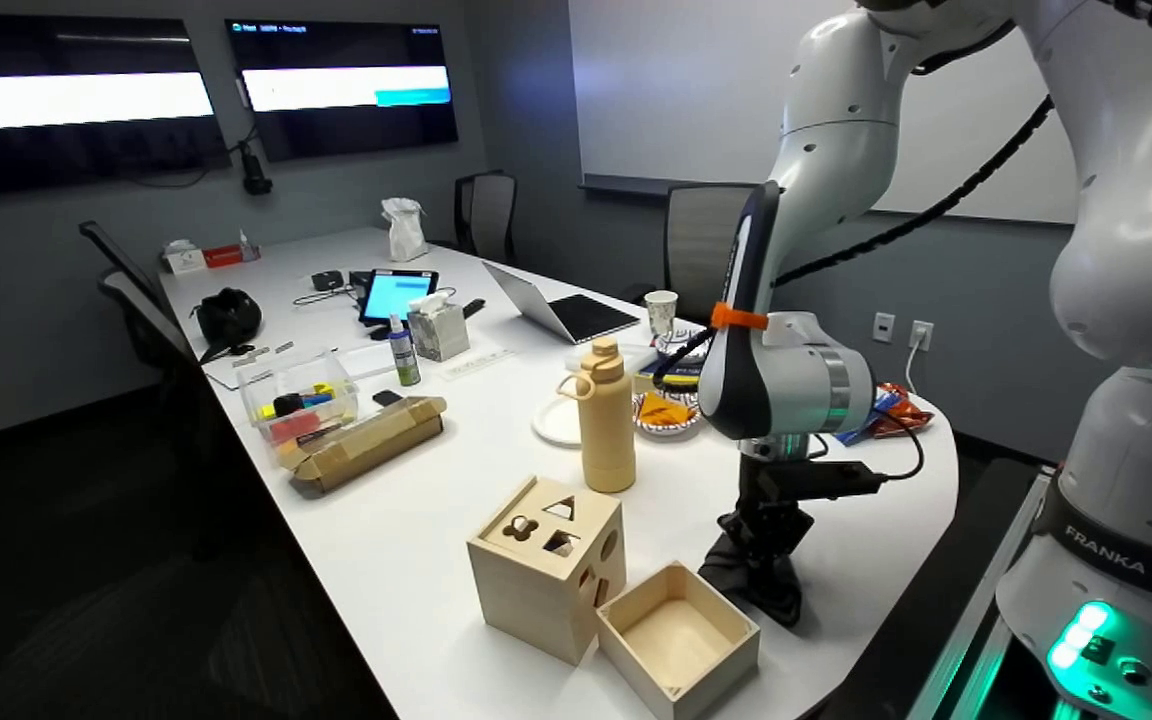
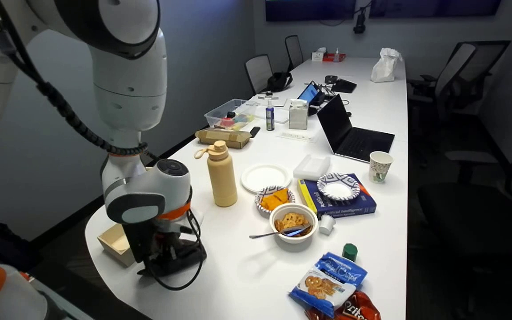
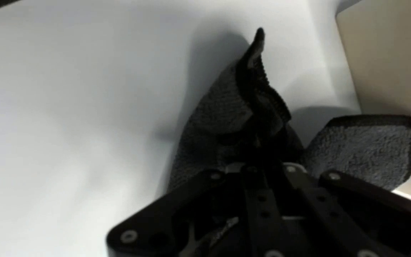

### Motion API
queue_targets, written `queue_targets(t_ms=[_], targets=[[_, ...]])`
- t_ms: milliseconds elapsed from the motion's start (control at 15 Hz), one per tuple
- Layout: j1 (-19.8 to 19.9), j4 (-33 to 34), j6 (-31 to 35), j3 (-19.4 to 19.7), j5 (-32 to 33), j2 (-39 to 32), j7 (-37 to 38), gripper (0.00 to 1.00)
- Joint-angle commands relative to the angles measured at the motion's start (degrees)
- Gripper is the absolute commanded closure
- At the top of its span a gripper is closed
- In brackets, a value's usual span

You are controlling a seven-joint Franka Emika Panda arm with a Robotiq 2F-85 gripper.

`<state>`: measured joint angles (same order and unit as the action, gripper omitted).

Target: Use the grey towel to wipe the tabletop.

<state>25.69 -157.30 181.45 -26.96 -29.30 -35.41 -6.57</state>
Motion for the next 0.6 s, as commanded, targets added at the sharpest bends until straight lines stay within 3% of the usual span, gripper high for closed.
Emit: queue_targets(t_ms=[0, 200, 333, 533], targets=[[-7.73, 1.93, -2.38, 5.92, 8.08, -2.62, 5.96, 0.99], [-18.72, 1.11, -6.12, 14.71, 8.85, 1.66, 15.06, 0.99], [-26.49, 2.11, -5.14, 20.1, 8.86, 2.31, 20.55, 0.99], [-32.92, 3.57, -1.0, 24.58, 9.46, 1.71, 24.27, 0.99]])
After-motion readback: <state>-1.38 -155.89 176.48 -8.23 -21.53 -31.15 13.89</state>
